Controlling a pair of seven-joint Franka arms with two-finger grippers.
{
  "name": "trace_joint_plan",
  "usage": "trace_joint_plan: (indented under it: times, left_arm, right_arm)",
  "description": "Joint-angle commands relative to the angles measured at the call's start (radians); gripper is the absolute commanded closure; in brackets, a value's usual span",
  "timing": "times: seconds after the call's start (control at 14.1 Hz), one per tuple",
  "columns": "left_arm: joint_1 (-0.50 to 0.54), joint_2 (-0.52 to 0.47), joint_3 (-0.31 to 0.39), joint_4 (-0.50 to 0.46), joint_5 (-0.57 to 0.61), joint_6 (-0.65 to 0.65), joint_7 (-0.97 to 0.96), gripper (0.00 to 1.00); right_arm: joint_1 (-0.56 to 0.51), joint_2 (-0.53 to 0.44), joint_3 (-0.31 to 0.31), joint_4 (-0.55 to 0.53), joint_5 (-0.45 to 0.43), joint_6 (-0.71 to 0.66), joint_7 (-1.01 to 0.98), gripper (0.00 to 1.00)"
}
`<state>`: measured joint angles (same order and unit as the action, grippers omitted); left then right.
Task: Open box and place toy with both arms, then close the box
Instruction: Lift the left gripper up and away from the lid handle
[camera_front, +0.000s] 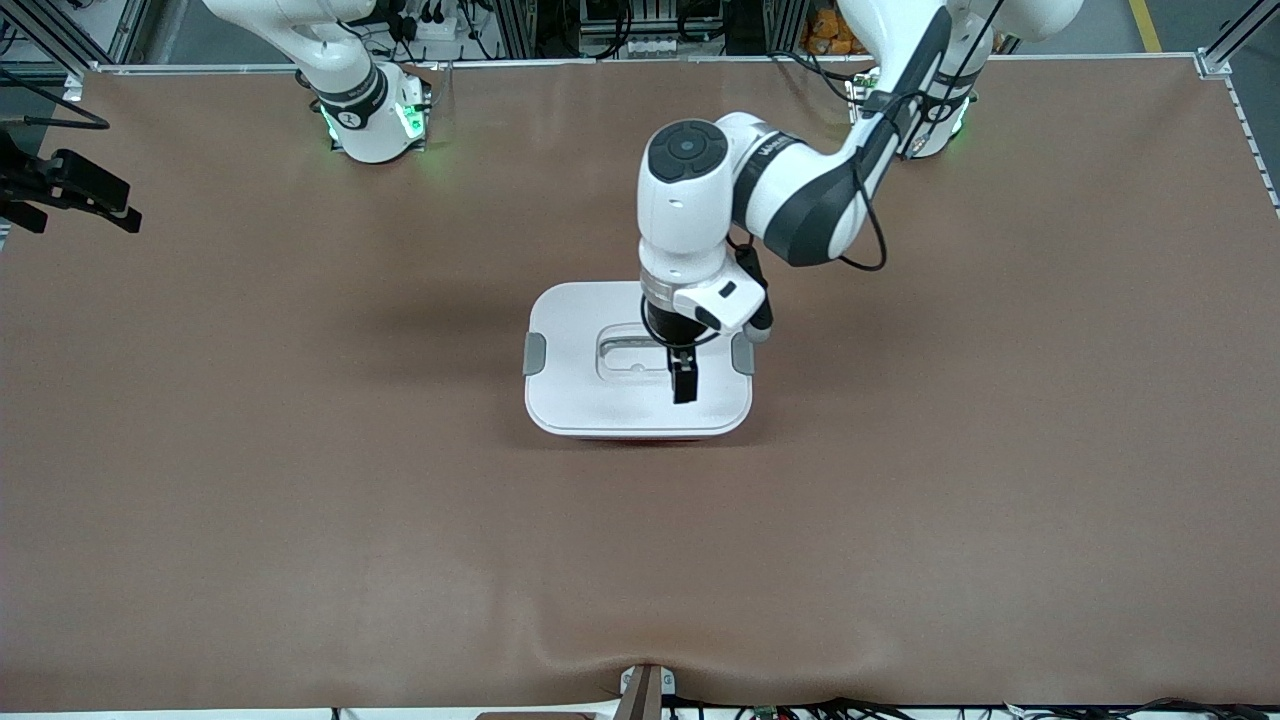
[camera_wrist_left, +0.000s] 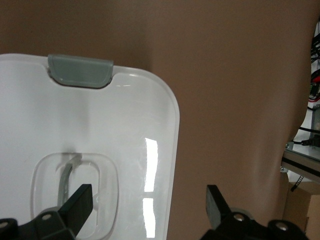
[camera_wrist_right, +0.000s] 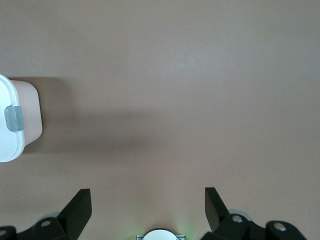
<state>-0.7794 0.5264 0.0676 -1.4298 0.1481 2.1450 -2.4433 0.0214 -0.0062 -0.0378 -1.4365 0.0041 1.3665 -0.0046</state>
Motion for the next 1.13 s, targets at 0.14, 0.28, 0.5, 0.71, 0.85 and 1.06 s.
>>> trace_joint_plan:
  times: [0.14, 0.28, 0.5, 0.71, 0.85, 1.06]
  left_arm:
    - [0.042, -0.026, -0.002, 0.005, 0.016, -0.079, 0.145, 0.00]
    - [0.074, -0.049, -0.003, 0.005, 0.015, -0.094, 0.182, 0.00]
    - [0.114, -0.077, -0.005, 0.005, 0.015, -0.143, 0.202, 0.00]
    - [0.147, -0.120, -0.005, 0.005, 0.004, -0.201, 0.335, 0.00]
    - [0.201, -0.140, -0.006, 0.005, 0.005, -0.203, 0.378, 0.00]
    - [0.229, -0.154, -0.005, 0.005, 0.004, -0.220, 0.486, 0.00]
  right_arm:
    - [-0.006, -0.021, -0.004, -0.038, 0.011, 0.043, -0.008, 0.00]
    - [-0.006, -0.024, -0.004, -0.045, 0.011, 0.042, -0.008, 0.00]
    - [-0.006, -0.024, -0.004, -0.042, 0.011, 0.042, -0.008, 0.00]
    - [-0.005, -0.024, -0.004, -0.041, 0.013, 0.042, -0.008, 0.00]
    - [-0.005, -0.023, -0.004, -0.039, 0.017, 0.043, -0.008, 0.00]
    - [0.005, -0.021, -0.001, -0.039, 0.019, 0.048, -0.006, 0.00]
